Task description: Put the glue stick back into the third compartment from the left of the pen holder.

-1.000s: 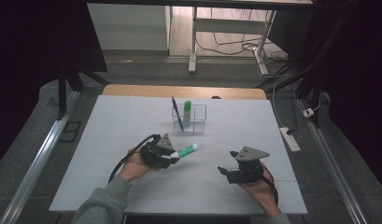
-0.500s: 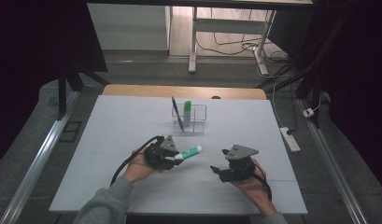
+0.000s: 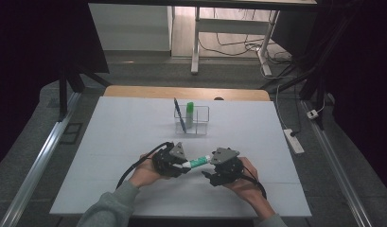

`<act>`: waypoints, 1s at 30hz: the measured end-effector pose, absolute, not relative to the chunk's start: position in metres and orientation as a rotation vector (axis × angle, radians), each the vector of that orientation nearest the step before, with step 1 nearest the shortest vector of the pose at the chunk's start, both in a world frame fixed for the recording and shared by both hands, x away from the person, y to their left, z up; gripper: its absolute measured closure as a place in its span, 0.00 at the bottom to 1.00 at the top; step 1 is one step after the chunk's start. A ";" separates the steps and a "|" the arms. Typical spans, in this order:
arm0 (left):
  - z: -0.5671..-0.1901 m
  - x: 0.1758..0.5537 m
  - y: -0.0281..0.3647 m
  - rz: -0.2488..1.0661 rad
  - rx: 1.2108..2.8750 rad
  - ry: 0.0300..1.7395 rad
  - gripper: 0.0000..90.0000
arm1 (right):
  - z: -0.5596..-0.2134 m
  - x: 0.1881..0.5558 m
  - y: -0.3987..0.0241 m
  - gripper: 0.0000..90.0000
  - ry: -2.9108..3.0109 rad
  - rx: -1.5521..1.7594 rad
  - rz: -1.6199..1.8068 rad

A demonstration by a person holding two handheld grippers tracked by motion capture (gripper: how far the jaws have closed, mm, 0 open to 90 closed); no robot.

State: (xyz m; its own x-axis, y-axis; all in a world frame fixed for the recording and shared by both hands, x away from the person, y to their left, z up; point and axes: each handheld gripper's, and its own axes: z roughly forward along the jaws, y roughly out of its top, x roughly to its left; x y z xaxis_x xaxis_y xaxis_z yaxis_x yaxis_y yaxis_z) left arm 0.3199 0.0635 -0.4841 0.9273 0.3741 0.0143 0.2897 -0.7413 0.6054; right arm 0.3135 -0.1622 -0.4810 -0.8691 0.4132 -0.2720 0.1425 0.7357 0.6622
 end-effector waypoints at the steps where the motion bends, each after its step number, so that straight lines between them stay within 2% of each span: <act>1: -0.484 0.320 0.063 0.175 2.460 0.463 0.72 | -0.481 0.314 -0.160 0.26 2.535 0.417 0.910; 8: -0.486 0.318 0.059 0.158 2.468 0.444 0.72 | -0.485 0.315 -0.150 0.28 2.548 0.344 0.825; 11: -0.485 0.318 0.059 0.145 2.467 0.436 0.72 | -0.487 0.314 -0.146 0.33 2.545 0.297 0.784; 15: -0.483 0.317 0.059 0.123 2.460 0.410 0.72 | -0.489 0.310 -0.142 0.46 2.530 0.235 0.737; 22: -0.482 0.317 0.061 0.115 2.448 0.393 0.71 | -0.493 0.308 -0.143 0.55 2.538 0.169 0.687; 30: -0.475 0.320 0.071 0.095 2.312 0.445 0.69 | -0.496 0.306 -0.141 0.69 2.589 0.118 0.692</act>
State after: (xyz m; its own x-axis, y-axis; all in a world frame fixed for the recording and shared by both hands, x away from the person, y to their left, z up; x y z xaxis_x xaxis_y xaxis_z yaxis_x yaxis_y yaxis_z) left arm 0.3200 0.0711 -0.4751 0.9365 0.3445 -0.0657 0.2875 -0.6466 0.7066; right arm 0.3060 -0.1411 -0.4959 -0.8928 0.1947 -0.4061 -0.0339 0.8701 0.4917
